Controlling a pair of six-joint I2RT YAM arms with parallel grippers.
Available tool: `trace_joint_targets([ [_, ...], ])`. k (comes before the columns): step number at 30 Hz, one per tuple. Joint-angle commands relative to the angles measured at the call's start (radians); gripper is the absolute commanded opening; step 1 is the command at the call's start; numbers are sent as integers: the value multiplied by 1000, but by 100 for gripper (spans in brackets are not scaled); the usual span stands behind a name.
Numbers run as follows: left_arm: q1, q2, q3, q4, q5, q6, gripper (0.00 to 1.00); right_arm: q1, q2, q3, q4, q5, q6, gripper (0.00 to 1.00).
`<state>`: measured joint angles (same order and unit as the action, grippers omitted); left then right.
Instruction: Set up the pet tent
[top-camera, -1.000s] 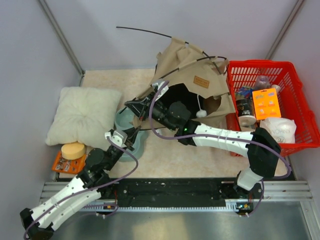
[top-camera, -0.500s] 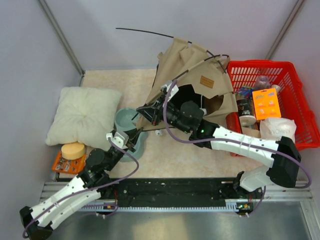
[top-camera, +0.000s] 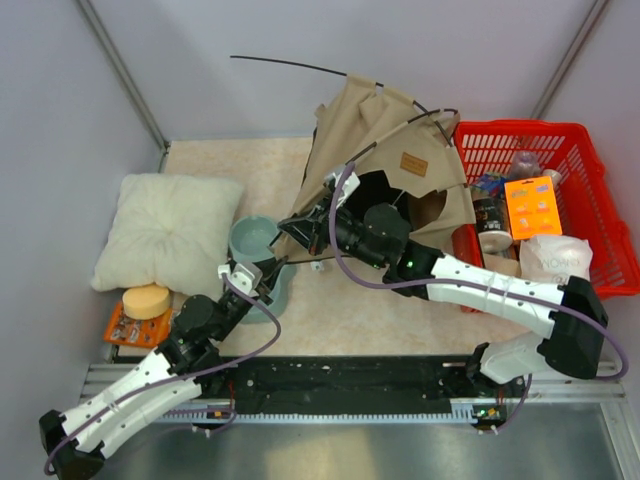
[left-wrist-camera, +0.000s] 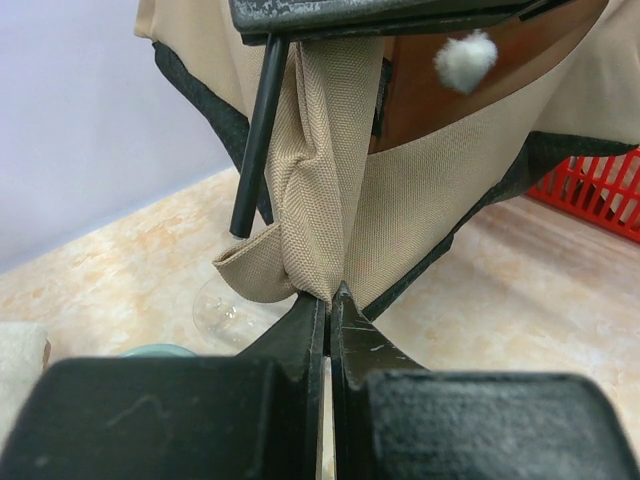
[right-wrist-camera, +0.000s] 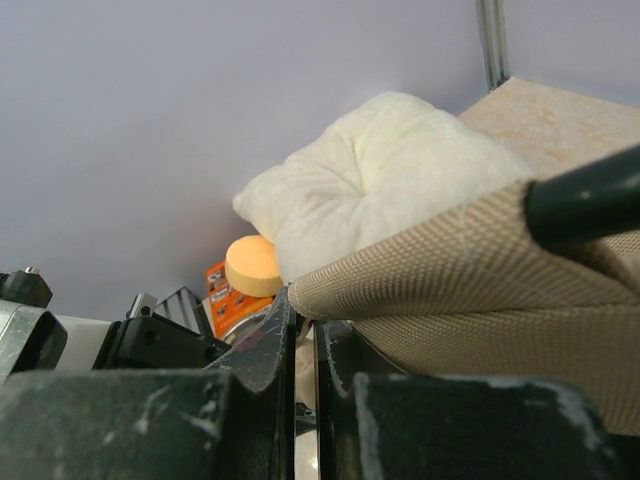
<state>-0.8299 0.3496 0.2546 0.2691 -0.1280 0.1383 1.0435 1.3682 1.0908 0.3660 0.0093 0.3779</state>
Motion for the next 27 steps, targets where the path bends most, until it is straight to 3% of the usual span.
trace_joint_targets([
  [1,8,22,-23,-200,-87,38,0,-82,-124,37,180,141,-51,0],
  [27,8,22,-21,-211,-76,41,0,-80,-64,63,189,109,9,0],
])
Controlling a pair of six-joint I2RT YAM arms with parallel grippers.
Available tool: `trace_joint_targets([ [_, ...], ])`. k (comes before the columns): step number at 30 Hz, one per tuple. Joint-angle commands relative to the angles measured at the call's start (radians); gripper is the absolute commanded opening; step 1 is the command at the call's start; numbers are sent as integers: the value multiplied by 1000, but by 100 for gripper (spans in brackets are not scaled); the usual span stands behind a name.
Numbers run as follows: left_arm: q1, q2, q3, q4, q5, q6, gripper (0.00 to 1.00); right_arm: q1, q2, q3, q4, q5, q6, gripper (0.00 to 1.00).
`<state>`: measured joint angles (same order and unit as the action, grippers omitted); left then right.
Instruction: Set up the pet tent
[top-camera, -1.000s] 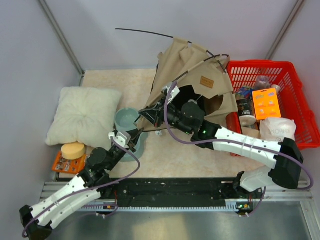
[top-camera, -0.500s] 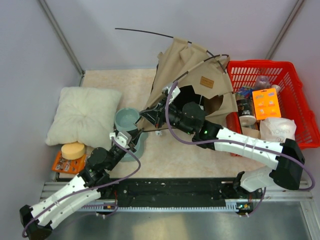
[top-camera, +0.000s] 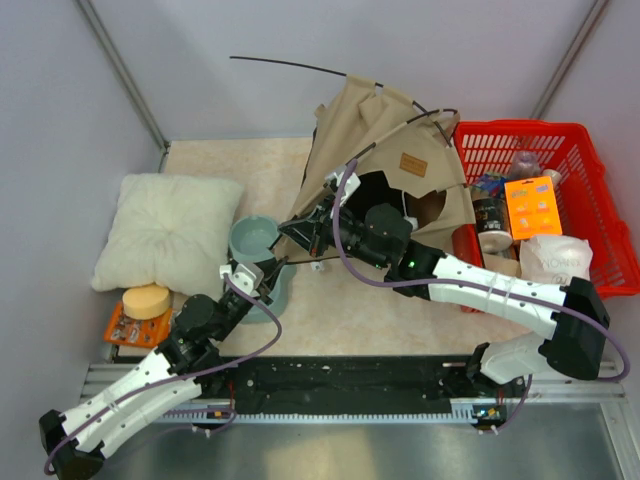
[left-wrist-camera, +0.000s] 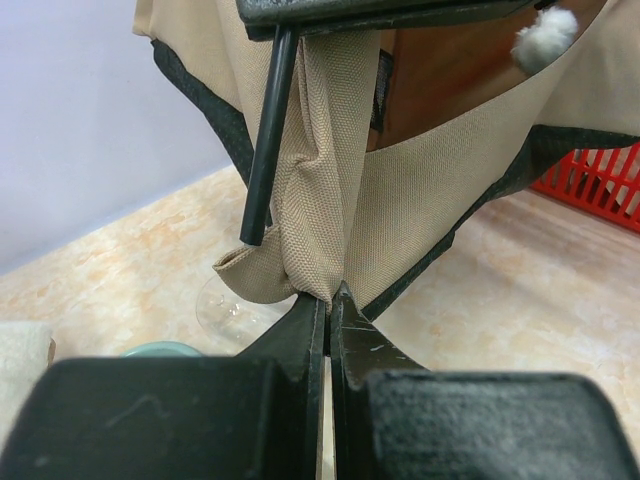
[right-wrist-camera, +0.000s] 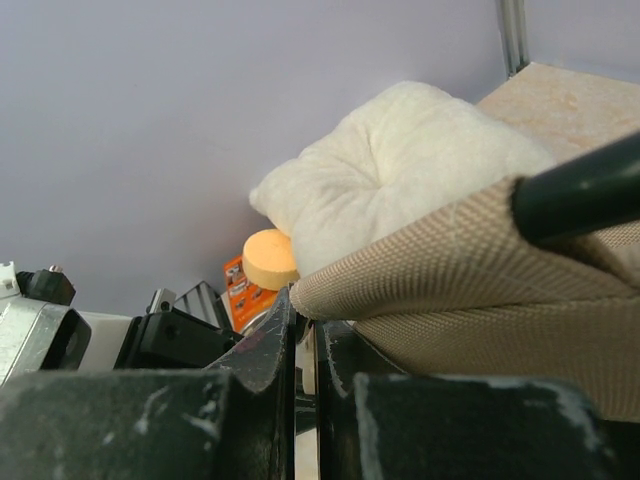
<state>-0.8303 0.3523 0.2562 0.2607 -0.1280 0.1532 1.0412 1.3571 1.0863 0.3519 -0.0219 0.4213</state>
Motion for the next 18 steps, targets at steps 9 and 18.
trace_joint_targets([
  [9,8,13,-18,-206,-81,31,0,-78,-33,52,168,201,-56,0],
  [18,8,17,-15,-204,-94,34,0,-79,-33,43,139,192,-64,0],
])
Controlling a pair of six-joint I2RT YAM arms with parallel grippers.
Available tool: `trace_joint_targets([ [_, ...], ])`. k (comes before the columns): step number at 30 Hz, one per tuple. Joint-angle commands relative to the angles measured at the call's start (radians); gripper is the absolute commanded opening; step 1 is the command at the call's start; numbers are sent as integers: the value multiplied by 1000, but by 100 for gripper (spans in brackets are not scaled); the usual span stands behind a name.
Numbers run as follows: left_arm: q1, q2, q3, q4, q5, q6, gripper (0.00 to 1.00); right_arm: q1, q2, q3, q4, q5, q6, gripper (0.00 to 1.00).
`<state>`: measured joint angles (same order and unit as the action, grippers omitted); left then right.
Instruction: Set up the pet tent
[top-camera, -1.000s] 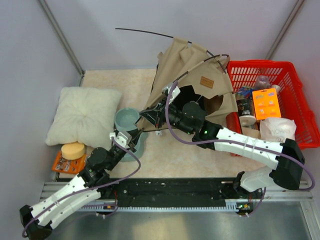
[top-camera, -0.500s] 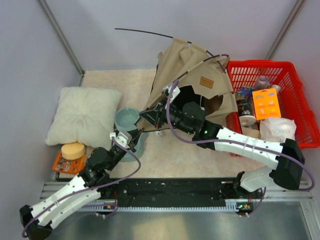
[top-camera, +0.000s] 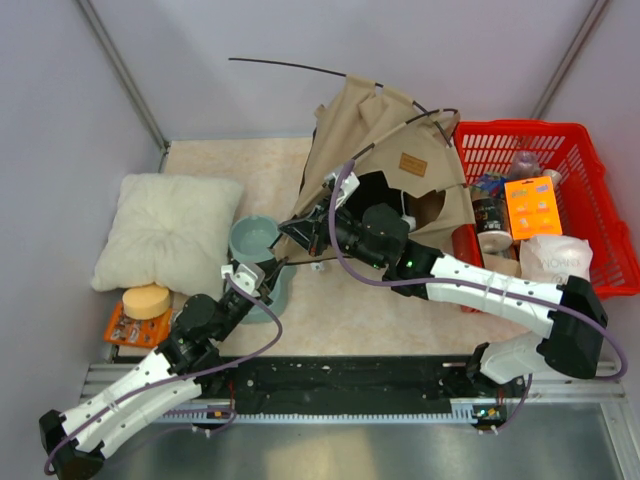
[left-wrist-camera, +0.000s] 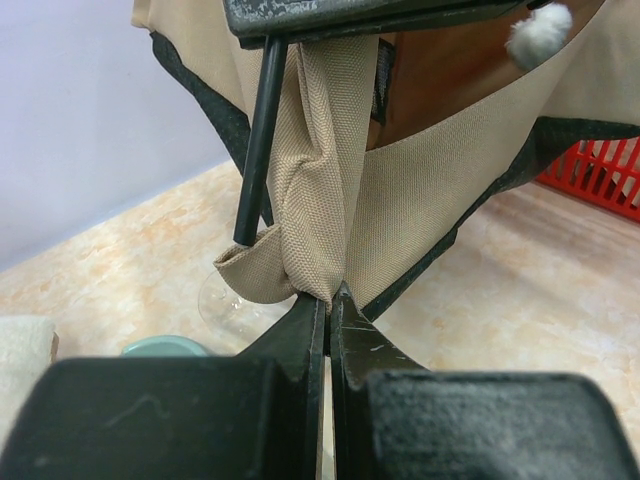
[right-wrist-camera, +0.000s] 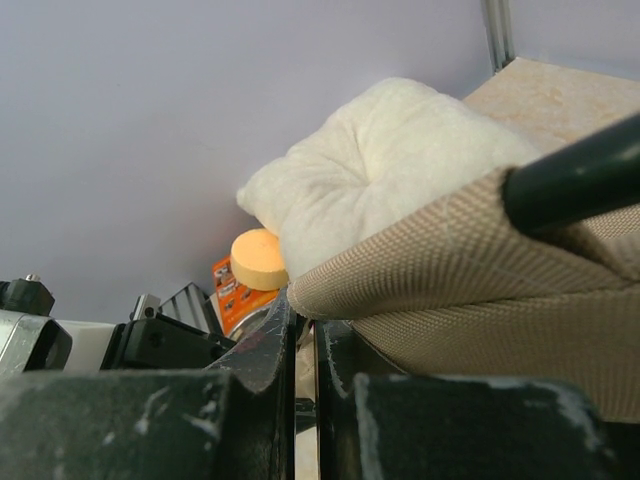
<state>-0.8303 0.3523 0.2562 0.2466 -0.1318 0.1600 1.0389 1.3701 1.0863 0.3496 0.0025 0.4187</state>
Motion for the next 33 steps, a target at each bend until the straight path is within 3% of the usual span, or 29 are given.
trace_joint_targets([
  [1,8,16,-15,-190,-89,27,0,-77,-48,41,138,157,-61,0],
  [7,8,19,-9,-193,-97,29,0,-77,-57,18,106,119,-69,0],
  [28,8,34,20,-240,-140,82,0,-70,-23,32,60,218,-179,0],
  [33,7,46,21,-237,-138,82,0,-66,-16,52,86,105,-182,0],
])
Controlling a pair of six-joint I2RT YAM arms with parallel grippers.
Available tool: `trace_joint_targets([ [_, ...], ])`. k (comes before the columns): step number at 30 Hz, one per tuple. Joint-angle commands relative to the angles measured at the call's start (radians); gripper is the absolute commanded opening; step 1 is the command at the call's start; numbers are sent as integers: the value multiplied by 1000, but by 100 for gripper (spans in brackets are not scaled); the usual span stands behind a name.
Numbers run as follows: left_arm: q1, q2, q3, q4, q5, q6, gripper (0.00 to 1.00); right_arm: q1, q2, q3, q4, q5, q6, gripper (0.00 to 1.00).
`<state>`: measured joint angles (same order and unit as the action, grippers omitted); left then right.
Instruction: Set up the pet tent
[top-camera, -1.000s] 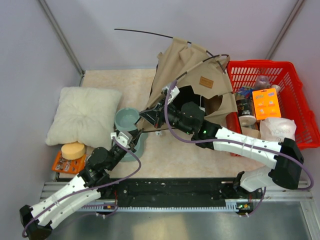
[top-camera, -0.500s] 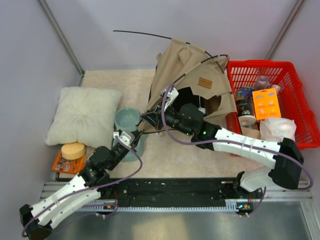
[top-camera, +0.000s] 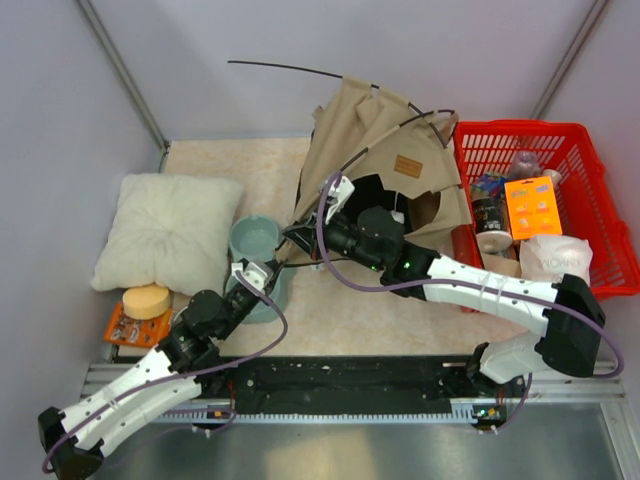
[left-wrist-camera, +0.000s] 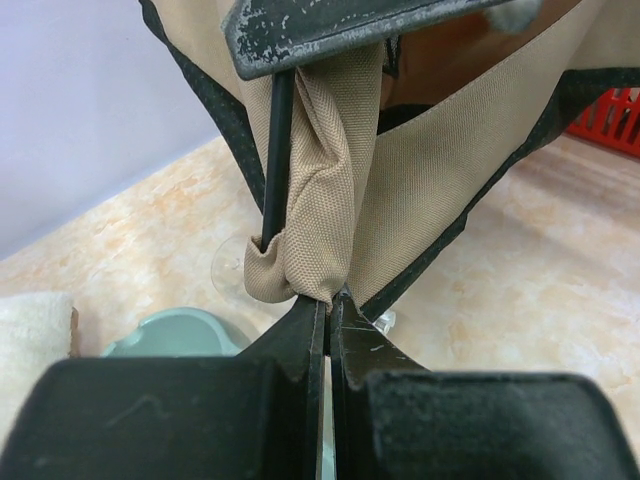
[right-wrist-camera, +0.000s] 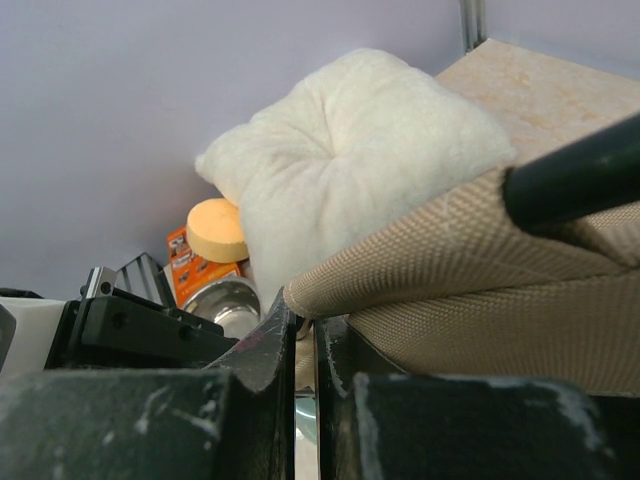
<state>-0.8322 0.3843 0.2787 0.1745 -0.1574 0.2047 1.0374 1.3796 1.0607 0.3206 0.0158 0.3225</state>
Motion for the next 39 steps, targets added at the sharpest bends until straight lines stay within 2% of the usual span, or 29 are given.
trace_joint_targets([
  [1,10,18,1,-162,-114,39,0,-65,-24,84,115,57,-80,0],
  [11,10,25,1,-159,-111,35,0,-65,-33,84,101,-60,-72,0],
  [20,10,21,8,-167,-111,35,0,-65,-1,97,35,59,-92,0],
  [29,8,39,22,-170,-105,35,0,-62,7,96,64,-172,-108,0],
  [32,8,39,33,-200,-103,36,0,-48,18,102,28,-85,-131,0],
  [36,10,28,54,-231,-110,50,0,-40,45,117,-41,106,-155,0],
  [39,10,27,69,-256,-116,65,0,-42,56,130,-67,133,-169,0],
])
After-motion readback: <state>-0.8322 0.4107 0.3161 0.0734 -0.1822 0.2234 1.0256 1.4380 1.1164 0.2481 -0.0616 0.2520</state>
